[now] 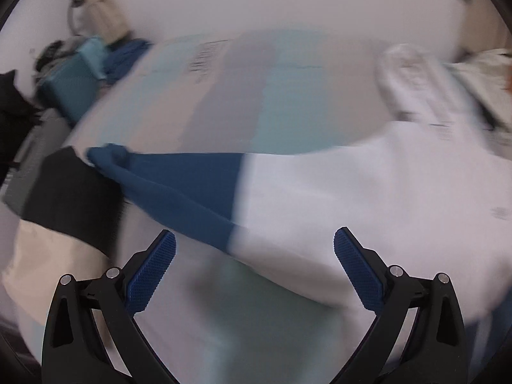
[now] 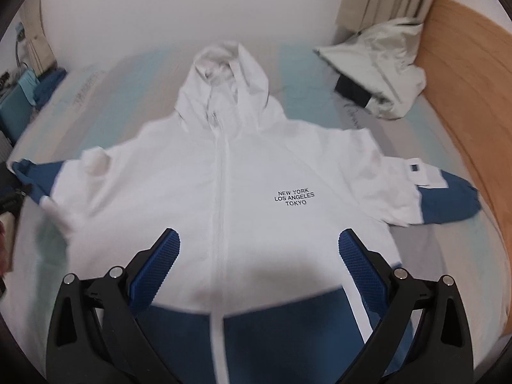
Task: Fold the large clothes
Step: 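Reach the left tool to the navy sleeve cuff and grasp it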
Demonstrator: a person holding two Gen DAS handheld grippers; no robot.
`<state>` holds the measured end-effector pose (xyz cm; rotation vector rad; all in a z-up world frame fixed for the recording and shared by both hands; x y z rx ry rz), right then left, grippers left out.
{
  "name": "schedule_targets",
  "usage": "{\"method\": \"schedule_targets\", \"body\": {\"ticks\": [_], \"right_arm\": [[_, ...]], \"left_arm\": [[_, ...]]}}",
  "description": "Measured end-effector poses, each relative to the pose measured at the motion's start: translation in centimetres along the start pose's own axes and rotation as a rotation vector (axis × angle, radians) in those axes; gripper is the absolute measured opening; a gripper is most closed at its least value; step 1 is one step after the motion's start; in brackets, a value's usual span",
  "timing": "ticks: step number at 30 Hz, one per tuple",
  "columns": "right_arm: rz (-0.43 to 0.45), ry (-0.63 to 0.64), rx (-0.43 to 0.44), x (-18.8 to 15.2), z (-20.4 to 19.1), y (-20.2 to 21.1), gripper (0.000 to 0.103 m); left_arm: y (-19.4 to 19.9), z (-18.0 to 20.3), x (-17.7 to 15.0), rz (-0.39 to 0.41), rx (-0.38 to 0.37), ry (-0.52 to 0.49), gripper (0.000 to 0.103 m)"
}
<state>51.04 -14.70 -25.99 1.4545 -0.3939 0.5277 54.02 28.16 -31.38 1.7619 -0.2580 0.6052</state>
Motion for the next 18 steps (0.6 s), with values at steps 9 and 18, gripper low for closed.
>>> {"method": "schedule_targets", "body": {"ticks": [9,18], "right_arm": [[-0.055,0.005,-0.139,4.7,6.3,-11.5,0.096],[-0.088,0.079,-0.171,6.7,6.6,-15.8,0.096]], "left_arm": [[-12.0,-9.7,5.1,-0.084,0.166,0.002,0.097],[-20.2,-13.8,6.3,-0.246,0.170,0.175,0.095]]}}
Point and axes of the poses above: each gripper's, at about its wrist camera, not at the fingertips, and y roughly against the way its jaws point, z to its right, x to its top, the point moved 8 cm from there along -y, roughly the way its jaws point, and after that the axes turned 2 degrees about -z, right-handed, at the moved point
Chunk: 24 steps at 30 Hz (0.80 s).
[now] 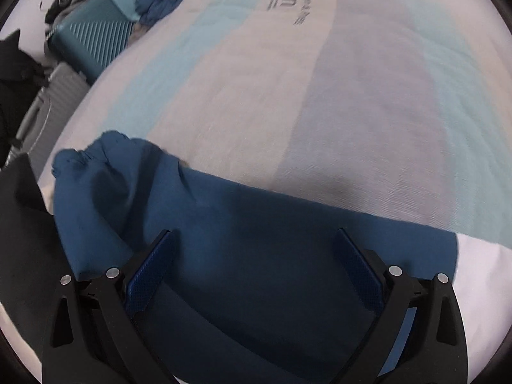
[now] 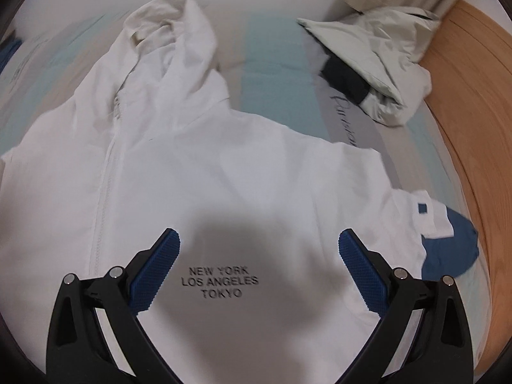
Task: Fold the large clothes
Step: 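Reach the left tool to the navy sleeve cuff and grasp it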
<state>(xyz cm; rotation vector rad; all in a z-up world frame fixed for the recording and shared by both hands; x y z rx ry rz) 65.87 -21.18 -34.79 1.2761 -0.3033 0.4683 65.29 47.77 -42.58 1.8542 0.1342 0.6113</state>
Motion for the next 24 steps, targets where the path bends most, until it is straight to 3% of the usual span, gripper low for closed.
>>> {"method": "schedule_targets", "body": {"ticks": [1,3,7,11,14,18,21,24], "right_arm": [[-0.008,0.003,0.007,0.0,-0.4,-0.3,0.096],[-0.018,-0.002,0.019,-0.1,-1.0,-0.6,0.096],[-0.033,-0.021,0.044,-0.2,-2.0,-0.7,0.096],[-0.032,-0.018,0.058,0.0,-2.9,-0.6,0.096],[-0.028,-0.020,0.068,0.2,-3.4,-0.8,0.096],[-0.032,-0.030,0.080,0.4,-3.8,-1.3,0.096],[-0.035,-0.032,0.089,0.2,-3.8,-1.4,0.096],[-0.036,-0.031,0.092,-0.1,-3.8,-1.4,0.096]], "left_arm": [[0.1,-0.6,0.2,0.005,0.012,0.014,0.089],[0.4,-1.3,0.7,0.017,0.017,0.040,0.088],[2.8,-2.3,2.3,0.089,0.074,0.043,0.097],[2.6,-5.2,3.7,0.046,0.160,0.112,0.097],[1.6,-6.6,2.8,-0.013,0.191,0.152,0.097],[0.9,-6.0,0.9,-0.071,0.258,0.122,0.097],[1.5,-6.8,-0.2,-0.068,0.317,0.175,0.097],[3.6,-6.1,-1.2,-0.034,0.303,0.194,0.097]]}}
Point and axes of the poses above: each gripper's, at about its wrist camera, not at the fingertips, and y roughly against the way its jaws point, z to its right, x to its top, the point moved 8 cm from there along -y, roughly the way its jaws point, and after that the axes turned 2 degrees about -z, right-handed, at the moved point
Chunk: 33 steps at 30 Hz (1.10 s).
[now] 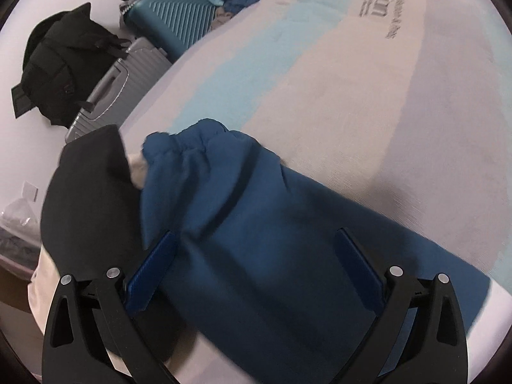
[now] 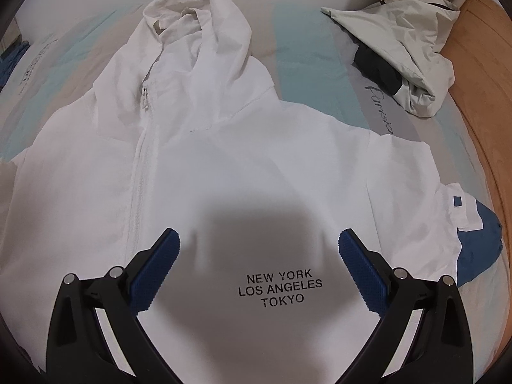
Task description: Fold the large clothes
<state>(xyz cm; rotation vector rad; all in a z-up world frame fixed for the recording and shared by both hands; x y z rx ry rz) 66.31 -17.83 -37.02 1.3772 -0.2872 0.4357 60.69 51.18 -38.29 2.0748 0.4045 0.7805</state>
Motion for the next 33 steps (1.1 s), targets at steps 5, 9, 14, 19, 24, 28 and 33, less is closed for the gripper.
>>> {"method": "schedule_targets", "body": {"ticks": [5,9,14,19,24,28,33], "right_arm": [[-0.004,-0.021,0.015,-0.4,0.1,0.0,0.096],[0.007,-0.005,0.013,-0.6,-0.1,0.4,0.096],[0.011,0.003,0.007,-1.0,0.3,0.7,0.096],[0.008,-0.015,0.011,-1.5,1.1,0.9,0.096],[0.015,-0.039,0.009,-1.8,2.8,1.3,0.096],[0.024,-0.098,0.006,-2.0,5.6,2.2,0.096],[0.047,-0.142,0.010,-2.6,10.1,3.4,0.096]], "left_arm": [[1.4,0.5,-3.0,0.004,-0.037,-0.017,0.097],[-1.4,1.2,-4.5,-0.081,-0.086,0.031,0.091],[-0.3,2.8,-4.6,-0.063,-0.176,0.029,0.038],[1.0,2.8,-4.4,-0.026,-0.198,0.039,0.006],[4.7,3.1,-4.0,0.086,-0.219,0.009,0.003],[10.1,4.7,-3.6,0.188,-0.266,-0.001,0.003],[20.0,9.6,-4.6,0.347,-0.359,-0.081,0.003]]}}
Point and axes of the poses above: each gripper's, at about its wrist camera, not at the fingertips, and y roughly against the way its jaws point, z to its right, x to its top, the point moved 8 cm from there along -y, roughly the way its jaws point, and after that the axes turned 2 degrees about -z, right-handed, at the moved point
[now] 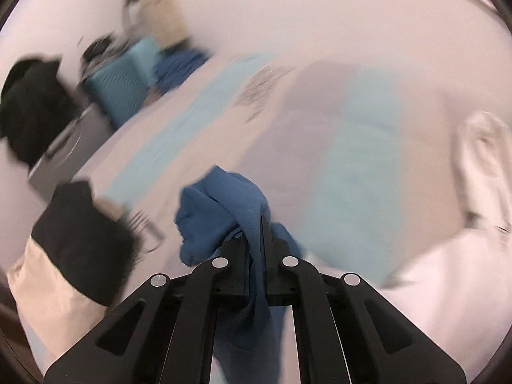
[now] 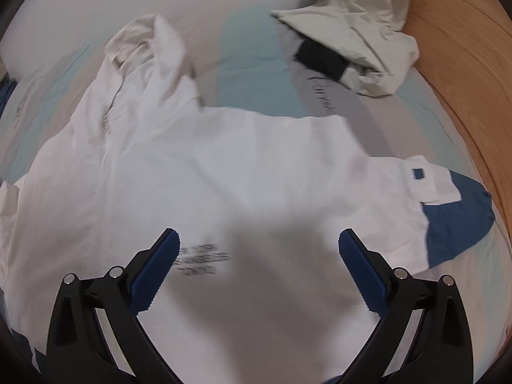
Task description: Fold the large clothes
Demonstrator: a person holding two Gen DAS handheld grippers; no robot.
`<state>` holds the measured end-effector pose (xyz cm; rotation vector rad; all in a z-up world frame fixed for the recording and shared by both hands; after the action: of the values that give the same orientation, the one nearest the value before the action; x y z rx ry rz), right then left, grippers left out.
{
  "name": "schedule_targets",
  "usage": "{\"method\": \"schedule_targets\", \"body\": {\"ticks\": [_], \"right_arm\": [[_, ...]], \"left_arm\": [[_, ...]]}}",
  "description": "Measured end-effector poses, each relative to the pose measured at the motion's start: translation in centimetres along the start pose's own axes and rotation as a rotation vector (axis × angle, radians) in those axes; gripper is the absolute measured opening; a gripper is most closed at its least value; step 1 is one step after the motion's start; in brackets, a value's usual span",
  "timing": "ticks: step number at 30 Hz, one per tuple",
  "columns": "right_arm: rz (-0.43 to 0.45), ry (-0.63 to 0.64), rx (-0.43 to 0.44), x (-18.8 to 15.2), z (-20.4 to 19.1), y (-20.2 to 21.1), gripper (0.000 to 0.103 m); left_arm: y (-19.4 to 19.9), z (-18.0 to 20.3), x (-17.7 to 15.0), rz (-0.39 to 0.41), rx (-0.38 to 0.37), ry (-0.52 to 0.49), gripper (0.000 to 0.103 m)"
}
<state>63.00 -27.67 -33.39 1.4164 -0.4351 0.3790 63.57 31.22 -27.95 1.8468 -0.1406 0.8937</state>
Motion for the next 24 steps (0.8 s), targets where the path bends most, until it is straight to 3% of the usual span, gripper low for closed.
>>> {"method": "schedule_targets", "body": {"ticks": [5,10,15,20,24], "right_arm": [[0.001,-0.033,-0.012,-0.8,6.2,0.7,0.095],[0.014,-0.054,-0.057,-1.2,13.5,1.2,0.095],[0.009,-0.104,-0.169,-1.8,23.6,0.6,0.095],[-0.032,-0.195,-0.274,-2.4,35.3,-1.5,0.095],[-0.101,-0.303,-0.276,-3.7,42.6,-4.6,0.095]], "left_arm": [[6.9,12.0,-0.6,0.088,-0.126,-0.126,0.003],[12.5,24.7,-5.5,0.098,-0.247,-0.248,0.003],[15.7,34.8,-11.3,0.075,-0.339,-0.375,0.002],[17.7,43.5,-17.1,0.069,-0.368,-0.493,0.003],[17.9,48.4,-20.0,0.048,-0.360,-0.540,0.003]]}}
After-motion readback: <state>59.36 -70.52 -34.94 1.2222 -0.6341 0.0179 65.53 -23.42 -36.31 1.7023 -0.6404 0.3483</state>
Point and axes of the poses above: each gripper's, at about its wrist camera, not at the fingertips, and y roughly against the way its jaws point, z to its right, x to its top, the point moved 8 cm from there along -y, roughly the way its jaws point, and after that the axes turned 2 degrees about -z, right-handed, at the moved point
